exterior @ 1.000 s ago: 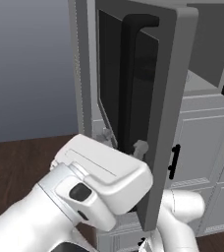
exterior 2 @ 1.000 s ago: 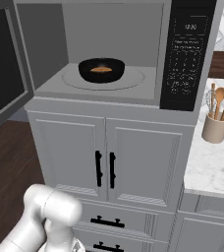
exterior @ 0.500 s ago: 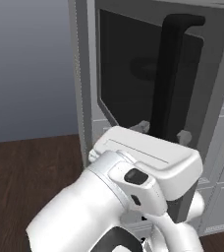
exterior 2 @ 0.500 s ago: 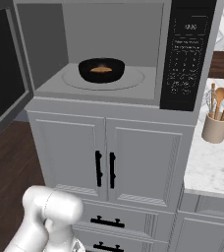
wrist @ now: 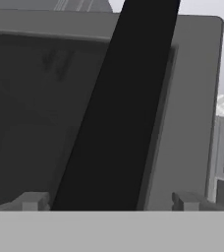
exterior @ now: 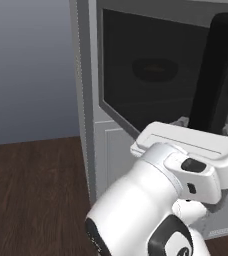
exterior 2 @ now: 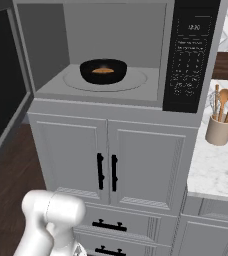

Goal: Open the microwave, place the bowl with waffle inside the microwave, then close the microwave door and turn it on.

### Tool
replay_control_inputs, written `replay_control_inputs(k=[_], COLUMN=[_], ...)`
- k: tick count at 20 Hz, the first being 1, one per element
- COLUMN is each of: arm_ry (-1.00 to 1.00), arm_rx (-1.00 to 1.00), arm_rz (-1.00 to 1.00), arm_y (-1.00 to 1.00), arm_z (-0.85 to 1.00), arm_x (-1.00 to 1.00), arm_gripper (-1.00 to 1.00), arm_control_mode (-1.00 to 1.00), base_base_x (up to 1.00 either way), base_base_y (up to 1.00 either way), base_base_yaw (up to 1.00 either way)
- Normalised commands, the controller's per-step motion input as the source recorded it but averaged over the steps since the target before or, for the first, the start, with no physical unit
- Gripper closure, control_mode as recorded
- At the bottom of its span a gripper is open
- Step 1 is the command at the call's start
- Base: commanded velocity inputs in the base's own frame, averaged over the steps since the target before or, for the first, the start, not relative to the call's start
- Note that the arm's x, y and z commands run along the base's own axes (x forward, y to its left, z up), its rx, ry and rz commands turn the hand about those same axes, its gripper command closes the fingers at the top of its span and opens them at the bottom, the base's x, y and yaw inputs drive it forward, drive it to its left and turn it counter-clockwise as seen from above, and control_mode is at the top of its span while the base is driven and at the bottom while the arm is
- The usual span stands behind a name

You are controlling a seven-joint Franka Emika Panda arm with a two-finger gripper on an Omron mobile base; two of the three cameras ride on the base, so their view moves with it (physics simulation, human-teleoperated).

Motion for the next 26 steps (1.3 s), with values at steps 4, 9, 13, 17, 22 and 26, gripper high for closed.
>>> replay_control_inputs(k=[4,9,13,17,22,26], arm_ry=[0.04,0.07,0.06,0.08,0.1,0.09], arm_rx=[0.0,0.0,0.0,0.0,0.0,0.0], arm_rz=[0.0,0.0,0.0,0.0,0.0,0.0], arm_y=[-0.73,-0.77,-0.77,-0.71,-0.65,-0.66], arm_z=[0.05,0.05,0.0,0.0,0.0,0.0], arm_x=[0.14,0.26,0.28,0.43,0.66,0.89], arm_gripper=[-1.0,-1.0,-1.0,-1.0,-1.0,-1.0], arm_control_mode=[-1.0,-1.0,-1.0,-1.0,-1.0,-1.0], base_base_x=[0.0,0.0,0.0,0.0,0.0,0.0], base_base_y=[0.0,0.0,0.0,0.0,0.0,0.0], base_base_yaw=[0.0,0.0,0.0,0.0,0.0,0.0])
